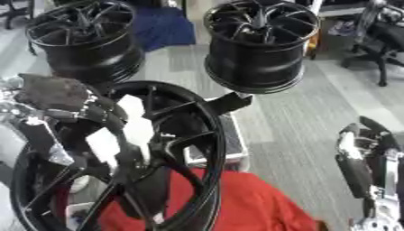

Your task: Pull the pin out of the wheel hub.

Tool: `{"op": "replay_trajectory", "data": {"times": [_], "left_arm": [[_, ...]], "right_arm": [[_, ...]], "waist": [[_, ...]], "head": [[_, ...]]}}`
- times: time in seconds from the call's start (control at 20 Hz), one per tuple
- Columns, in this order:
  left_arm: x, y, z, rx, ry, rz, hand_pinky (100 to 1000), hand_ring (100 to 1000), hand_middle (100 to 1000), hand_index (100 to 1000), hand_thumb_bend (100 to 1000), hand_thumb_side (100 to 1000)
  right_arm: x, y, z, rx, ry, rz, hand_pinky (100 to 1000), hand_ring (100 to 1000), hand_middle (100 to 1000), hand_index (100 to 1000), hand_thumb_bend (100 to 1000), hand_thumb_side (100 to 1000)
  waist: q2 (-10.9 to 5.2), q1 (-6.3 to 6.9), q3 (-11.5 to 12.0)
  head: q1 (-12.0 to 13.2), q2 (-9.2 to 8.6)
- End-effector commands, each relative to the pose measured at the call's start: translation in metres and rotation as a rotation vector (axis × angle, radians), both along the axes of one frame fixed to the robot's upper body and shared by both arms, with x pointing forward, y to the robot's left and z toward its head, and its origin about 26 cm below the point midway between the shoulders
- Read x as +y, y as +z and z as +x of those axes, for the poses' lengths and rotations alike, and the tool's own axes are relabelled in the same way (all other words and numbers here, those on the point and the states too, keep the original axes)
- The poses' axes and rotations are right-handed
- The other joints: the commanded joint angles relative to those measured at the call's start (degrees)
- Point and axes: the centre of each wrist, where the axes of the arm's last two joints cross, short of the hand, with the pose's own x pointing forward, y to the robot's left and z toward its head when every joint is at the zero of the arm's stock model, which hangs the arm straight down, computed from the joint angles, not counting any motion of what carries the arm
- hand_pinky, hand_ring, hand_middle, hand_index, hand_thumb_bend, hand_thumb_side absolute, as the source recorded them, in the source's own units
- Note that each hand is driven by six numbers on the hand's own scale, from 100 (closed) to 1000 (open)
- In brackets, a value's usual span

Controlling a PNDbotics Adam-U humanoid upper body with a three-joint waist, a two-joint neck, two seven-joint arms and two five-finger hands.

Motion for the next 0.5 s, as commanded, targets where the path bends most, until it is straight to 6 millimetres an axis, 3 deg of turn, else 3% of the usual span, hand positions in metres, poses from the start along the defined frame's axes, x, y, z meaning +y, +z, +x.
{"op": "replay_trajectory", "data": {"times": [0.05,0.5], "left_arm": [[-0.0008,0.0026,0.0026,0.016,-0.301,0.409,666,652,848,895,464,453],[0.0033,-0.0028,0.004,0.029,-0.286,0.432,653,628,785,863,453,433]], "right_arm": [[-0.001,0.009,0.0007,-0.03,0.013,-0.014,523,588,598,798,100,487],[-0.0011,0.0093,0.001,-0.033,0.012,-0.015,523,588,598,798,100,488]], "waist": [[-0.41,-0.03,-0.1],[-0.36,0.06,-0.2]], "head": [[-0.1,-0.15],[-0.3,-0.15]]}}
